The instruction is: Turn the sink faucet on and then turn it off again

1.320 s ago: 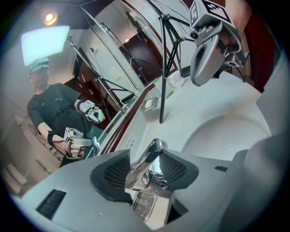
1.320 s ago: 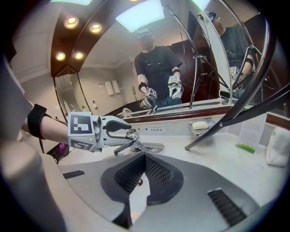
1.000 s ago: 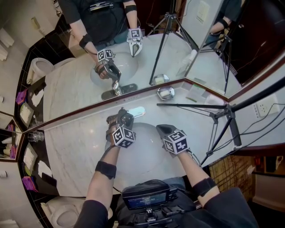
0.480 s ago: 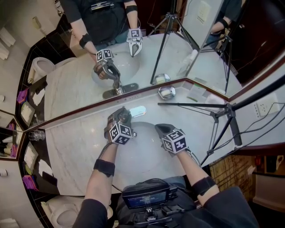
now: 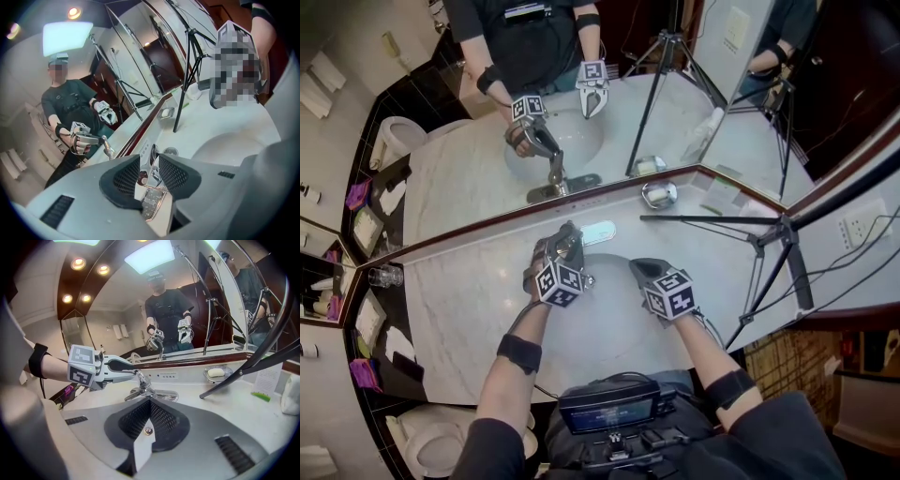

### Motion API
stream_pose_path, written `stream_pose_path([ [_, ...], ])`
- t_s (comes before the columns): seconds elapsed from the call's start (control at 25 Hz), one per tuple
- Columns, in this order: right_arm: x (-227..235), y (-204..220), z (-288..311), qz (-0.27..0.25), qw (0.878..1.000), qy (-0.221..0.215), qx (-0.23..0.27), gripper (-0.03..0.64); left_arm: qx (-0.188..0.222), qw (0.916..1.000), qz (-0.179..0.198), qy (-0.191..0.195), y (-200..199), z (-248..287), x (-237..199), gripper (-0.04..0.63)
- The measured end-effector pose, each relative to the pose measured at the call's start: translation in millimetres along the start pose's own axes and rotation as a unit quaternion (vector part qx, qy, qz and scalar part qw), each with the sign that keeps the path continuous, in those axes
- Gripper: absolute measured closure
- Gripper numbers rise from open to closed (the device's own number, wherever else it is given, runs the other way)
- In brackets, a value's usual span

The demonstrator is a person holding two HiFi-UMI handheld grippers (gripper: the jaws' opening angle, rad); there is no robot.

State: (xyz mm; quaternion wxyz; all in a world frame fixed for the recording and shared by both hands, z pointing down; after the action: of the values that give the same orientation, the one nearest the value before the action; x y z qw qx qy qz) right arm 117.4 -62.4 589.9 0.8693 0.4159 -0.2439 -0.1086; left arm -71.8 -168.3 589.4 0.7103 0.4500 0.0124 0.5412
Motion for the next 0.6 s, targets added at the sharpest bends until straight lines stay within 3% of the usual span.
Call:
stream_pose_path([
  [0.12, -7, -2, 2, -0.005, 1.000, -0.006, 0.003, 0.594, 0.005, 0.9999, -0.004, -0.015, 0, -17, -4, 0.524],
  [0.24, -15, -5, 3, -0.012, 1.000, -0.012, 0.007, 0.594, 0.009, 0.9990, -0.031, -0.032, 1, -38, -11, 0.589],
  [0.4, -24, -8, 5, -0.019, 1.000, -0.020, 0.012, 0.594, 0.023, 0.9949, -0.090, -0.038, -1, -66, -17, 0.591],
  [0.6, -32, -12, 5, -0.026, 0.999, -0.026, 0.017, 0.594, 0.034, 0.9827, -0.178, -0.040, 7, -97, -18, 0.591],
])
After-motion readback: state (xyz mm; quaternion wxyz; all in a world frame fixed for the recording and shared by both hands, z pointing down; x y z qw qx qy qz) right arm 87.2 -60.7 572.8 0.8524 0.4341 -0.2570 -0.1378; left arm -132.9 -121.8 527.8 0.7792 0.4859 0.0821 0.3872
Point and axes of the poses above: the fingertips, and each gripper's own axes: z forward along the fingers, x to its right, y out of its underside, the point moved 8 cm from there along -z, backward along the fingers, and after that the axes turned 2 degrees about -y, right-handed, at the moved point
